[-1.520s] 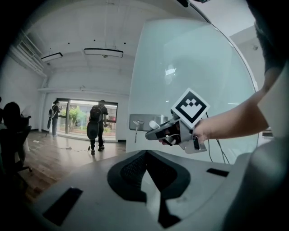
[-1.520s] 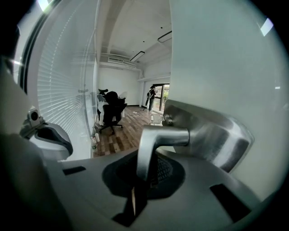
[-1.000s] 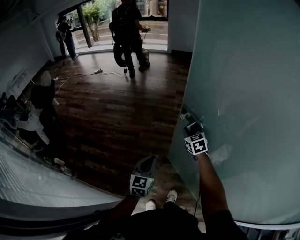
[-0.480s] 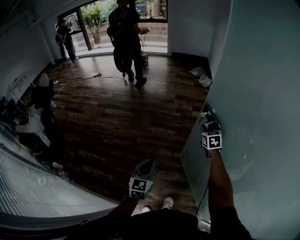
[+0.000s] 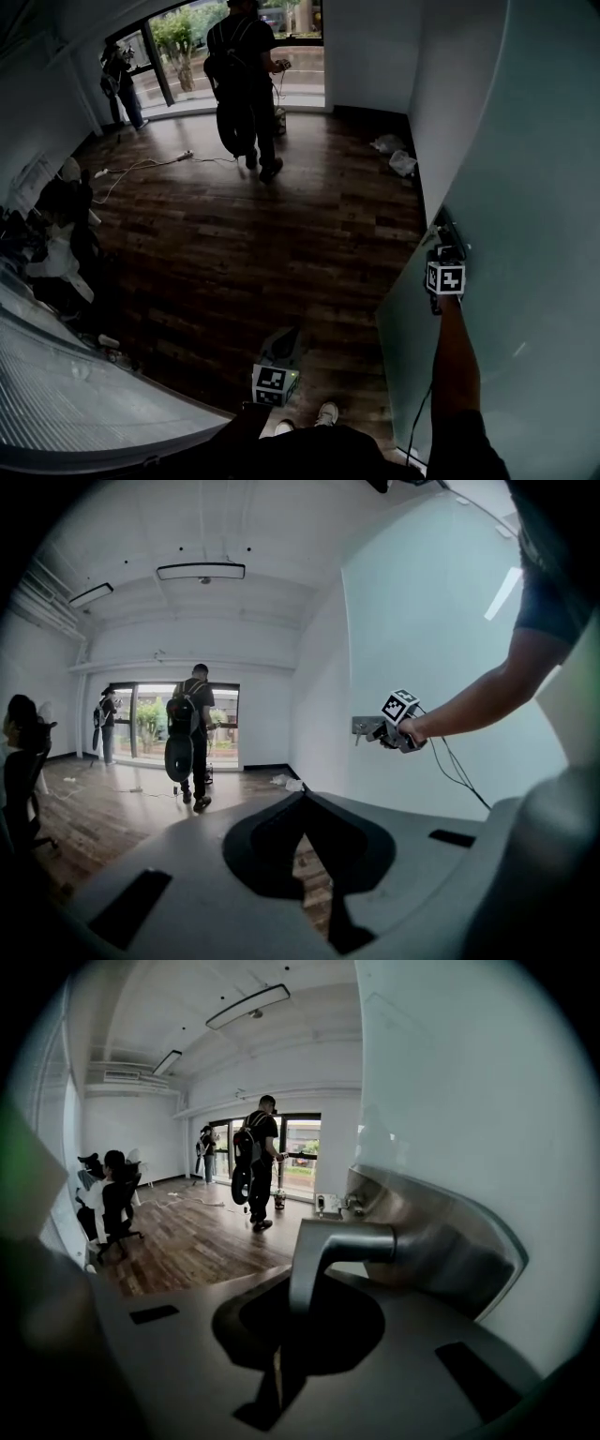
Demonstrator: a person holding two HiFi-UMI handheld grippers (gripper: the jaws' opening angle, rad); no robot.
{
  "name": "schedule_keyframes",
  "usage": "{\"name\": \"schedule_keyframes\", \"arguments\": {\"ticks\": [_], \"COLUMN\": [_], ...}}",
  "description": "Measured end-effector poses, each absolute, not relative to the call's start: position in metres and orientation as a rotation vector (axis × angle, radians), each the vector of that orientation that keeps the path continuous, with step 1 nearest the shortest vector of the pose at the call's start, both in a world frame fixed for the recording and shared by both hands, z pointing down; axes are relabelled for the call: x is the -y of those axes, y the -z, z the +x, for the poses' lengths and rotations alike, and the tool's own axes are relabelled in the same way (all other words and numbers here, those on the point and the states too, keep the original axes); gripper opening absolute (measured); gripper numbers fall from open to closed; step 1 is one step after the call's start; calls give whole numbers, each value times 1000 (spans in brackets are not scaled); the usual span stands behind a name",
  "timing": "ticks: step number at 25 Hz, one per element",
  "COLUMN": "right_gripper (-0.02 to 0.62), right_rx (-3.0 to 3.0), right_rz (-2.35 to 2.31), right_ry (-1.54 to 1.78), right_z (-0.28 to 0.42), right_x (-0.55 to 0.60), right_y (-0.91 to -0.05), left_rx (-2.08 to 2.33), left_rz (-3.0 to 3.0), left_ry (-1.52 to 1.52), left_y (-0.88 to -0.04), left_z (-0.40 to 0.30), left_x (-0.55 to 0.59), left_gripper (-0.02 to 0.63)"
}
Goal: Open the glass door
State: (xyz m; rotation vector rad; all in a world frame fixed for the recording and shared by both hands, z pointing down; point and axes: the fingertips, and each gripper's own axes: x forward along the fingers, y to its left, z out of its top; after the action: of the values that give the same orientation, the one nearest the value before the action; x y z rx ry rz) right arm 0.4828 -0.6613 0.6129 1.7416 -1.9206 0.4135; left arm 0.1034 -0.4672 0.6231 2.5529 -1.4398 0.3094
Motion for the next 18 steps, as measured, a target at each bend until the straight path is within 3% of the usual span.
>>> {"name": "schedule_keyframes", "arguments": {"ticks": [6,13,18], "right_gripper": [17,18,92], "right_rx": [1849,1694,1640], "right_rz": [1775,1635,1692], "right_ry": [-463,-586,-505], "right_z": [541,553,553], "right_x": [669,665,639], "right_y": [-602,-599,-567], "left_rx": [1430,1448,1433], "left_rz": [2566,2540,2556], "left_ry": [-336,-346,-307], "left_y": [-613,-612,-604], "left_z": [138,145,138], "left_x": [479,485,467], "left_gripper": [6,6,6]}}
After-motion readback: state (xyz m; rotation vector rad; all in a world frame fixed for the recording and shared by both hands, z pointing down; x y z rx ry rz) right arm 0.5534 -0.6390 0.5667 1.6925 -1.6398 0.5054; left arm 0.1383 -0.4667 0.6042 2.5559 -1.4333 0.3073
